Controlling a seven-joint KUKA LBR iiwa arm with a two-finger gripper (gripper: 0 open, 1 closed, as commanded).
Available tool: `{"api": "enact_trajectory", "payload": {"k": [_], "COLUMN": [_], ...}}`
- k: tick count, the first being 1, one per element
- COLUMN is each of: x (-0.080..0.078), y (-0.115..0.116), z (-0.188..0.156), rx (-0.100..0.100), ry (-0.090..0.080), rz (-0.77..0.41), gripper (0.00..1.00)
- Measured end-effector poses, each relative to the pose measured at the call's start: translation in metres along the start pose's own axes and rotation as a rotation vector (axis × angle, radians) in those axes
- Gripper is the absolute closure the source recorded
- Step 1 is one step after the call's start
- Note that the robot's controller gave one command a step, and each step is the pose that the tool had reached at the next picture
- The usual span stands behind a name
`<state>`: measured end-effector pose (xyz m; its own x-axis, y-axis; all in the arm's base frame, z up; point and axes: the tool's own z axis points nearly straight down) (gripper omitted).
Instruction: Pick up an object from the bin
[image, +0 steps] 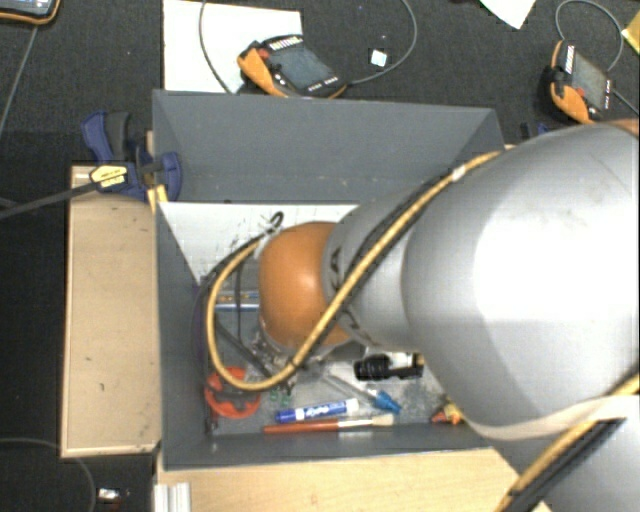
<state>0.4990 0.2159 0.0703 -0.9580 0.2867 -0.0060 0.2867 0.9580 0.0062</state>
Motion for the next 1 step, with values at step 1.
{"api": "enact_trajectory", "payload": {"k": [1], "x": [-0.0002], "y": [-0.0001], "z": [0.0], "rx": [0.0], "ry": [0.0], "rz": [0.001], "gripper": [1.0]}}
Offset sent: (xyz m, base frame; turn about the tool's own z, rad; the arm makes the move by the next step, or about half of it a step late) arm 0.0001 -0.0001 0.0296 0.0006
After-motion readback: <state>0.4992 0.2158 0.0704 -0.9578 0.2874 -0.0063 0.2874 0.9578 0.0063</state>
